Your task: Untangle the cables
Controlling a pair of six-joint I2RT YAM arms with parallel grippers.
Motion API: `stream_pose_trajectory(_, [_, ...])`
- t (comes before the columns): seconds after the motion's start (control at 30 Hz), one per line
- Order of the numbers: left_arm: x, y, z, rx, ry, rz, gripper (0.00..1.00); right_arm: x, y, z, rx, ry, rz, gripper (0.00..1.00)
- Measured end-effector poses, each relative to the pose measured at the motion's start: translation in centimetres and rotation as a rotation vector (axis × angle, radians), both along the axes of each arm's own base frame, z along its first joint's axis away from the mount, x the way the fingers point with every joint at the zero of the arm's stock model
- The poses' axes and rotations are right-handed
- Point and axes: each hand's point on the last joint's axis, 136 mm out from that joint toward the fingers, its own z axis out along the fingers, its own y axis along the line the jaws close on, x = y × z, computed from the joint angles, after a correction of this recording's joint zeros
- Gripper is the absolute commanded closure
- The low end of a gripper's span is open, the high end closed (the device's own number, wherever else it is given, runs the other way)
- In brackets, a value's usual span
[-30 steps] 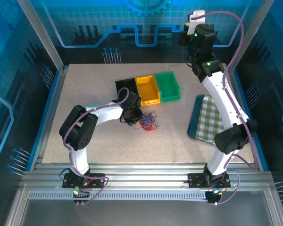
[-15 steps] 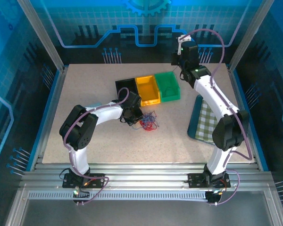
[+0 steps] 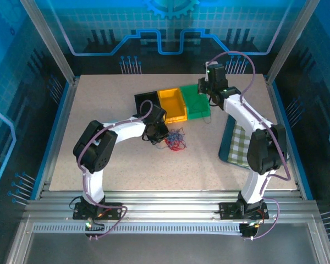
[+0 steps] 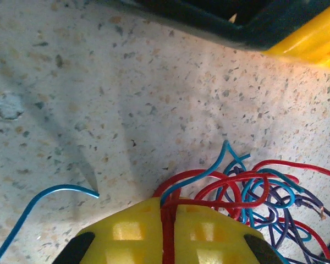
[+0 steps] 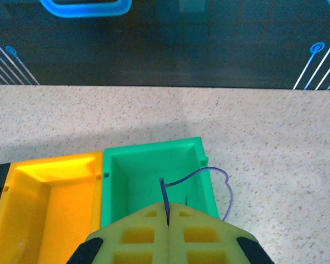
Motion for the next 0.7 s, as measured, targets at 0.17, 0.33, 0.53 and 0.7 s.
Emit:
stream_pose_trajectory(0.17, [0.0,-0.2,-0.1,-0.011,0.007,-0.004,1.00,-0.2,0.8,0.0,0.038,0.010,0.030,1.00])
stream_pose_trajectory(0.33, [0.1,-0.2,-0.1,-0.015,0.007,-0.003,1.00,1.6,2.0,2.0,0.083,-0.027,0.054,1.00])
stream_pose_trajectory(0.53, [0.0,-0.2,-0.2,-0.015,0.007,-0.002,1.00,5.3,3.4,3.9,0.120,-0.089,0.068,1.00])
stream_pose_trajectory(0.7, [0.0,-0.1,-0.2,-0.014,0.008,-0.002,1.00,7.1,3.8,3.6,0.149,-0.095,0.052,1.00])
